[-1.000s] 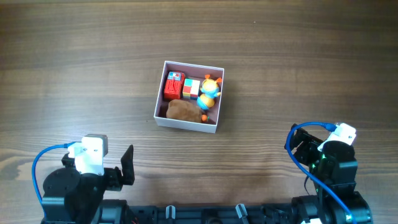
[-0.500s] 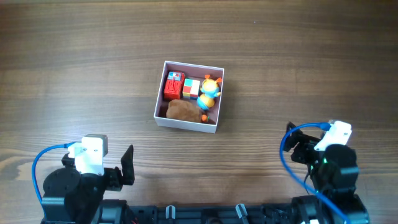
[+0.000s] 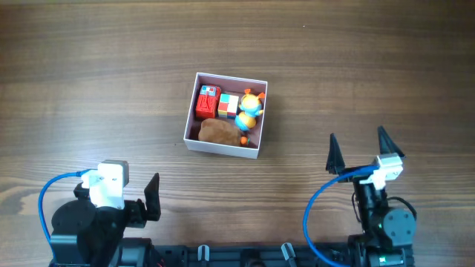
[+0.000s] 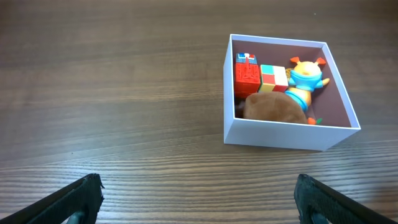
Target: Pack container
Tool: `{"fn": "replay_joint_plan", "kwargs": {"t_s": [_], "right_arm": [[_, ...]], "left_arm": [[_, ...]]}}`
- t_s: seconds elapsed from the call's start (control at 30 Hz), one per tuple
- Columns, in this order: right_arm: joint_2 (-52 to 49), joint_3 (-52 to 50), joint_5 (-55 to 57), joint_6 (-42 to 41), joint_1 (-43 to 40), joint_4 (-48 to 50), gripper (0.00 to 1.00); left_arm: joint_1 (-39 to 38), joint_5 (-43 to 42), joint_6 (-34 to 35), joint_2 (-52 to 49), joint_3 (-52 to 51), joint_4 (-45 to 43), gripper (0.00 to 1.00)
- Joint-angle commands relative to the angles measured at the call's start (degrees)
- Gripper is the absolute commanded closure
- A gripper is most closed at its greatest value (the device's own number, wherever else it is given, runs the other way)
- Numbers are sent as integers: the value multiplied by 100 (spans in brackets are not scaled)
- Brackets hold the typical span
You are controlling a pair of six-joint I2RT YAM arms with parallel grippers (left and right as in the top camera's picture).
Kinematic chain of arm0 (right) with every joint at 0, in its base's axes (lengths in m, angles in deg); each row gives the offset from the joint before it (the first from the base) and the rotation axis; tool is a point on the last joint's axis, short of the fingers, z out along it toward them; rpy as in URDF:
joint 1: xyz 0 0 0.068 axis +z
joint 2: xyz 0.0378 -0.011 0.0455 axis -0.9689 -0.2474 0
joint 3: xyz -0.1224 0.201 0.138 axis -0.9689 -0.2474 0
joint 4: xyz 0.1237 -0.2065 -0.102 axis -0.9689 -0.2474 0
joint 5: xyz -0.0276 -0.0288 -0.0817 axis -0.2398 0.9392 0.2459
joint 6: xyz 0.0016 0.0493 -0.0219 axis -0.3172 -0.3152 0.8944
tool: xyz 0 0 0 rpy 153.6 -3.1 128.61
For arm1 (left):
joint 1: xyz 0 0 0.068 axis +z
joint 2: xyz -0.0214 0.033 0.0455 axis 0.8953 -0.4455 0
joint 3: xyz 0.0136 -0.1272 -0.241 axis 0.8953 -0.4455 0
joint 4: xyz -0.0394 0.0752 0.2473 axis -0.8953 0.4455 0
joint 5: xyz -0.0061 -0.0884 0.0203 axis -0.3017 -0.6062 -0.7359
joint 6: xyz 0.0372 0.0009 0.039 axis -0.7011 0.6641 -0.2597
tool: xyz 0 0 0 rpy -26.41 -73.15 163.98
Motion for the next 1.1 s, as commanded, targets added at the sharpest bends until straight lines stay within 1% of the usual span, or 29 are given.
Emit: {"fn": "replay_joint_plan", "kwargs": {"t_s": [0.0, 0.07, 0.77, 0.83, 0.93, 1.0, 1.07], "right_arm": [[70, -35, 457, -529, 13, -831, 0], [72, -35, 203, -629, 13, -793, 0], [24, -35, 205, -625, 13, -796, 0], [24, -35, 205, -625, 13, -796, 0], [24, -35, 205, -625, 13, -796, 0], [24, -35, 205, -625, 13, -796, 0], [24, -35, 205, -629, 13, -796, 0]], "left_arm": [[-20, 57, 57, 42, -20, -15, 0], [-20, 57, 57, 42, -20, -13, 0], [-15, 57, 57, 42, -20, -13, 0], [120, 55, 57, 85, -22, 31, 0], [417, -90, 57, 511, -114, 24, 0], [518, -107, 57, 1054, -476, -20, 0], [529, -166, 57, 1497, -997, -339, 0]]}}
